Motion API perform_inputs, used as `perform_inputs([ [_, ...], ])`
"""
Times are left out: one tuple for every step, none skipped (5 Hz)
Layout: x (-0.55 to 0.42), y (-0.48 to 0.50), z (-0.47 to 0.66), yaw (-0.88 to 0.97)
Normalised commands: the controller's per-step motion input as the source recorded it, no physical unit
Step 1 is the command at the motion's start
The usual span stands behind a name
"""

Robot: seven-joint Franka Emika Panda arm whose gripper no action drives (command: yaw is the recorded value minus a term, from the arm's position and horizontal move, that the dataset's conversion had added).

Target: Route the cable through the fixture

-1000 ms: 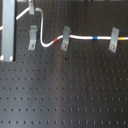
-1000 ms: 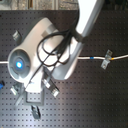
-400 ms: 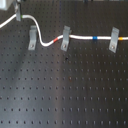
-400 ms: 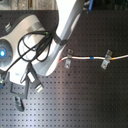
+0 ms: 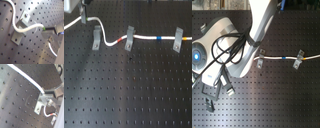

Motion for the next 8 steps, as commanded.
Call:
perform_inputs([
  [-0.063, 0.150, 0.00, 0.84],
  [-0.074, 0.099, 0.00, 0.91],
  [-0.197, 0.187, 0.07, 0.83],
  [-0.185, 0.221, 0.08, 0.78],
  [-0.156, 0.131, 0.04, 0.61],
  [0.007, 0.008, 0.04, 0.00],
  [-0.054, 0.073, 0.44, 0.00],
  [-0.011, 0.080, 0.23, 0.01],
])
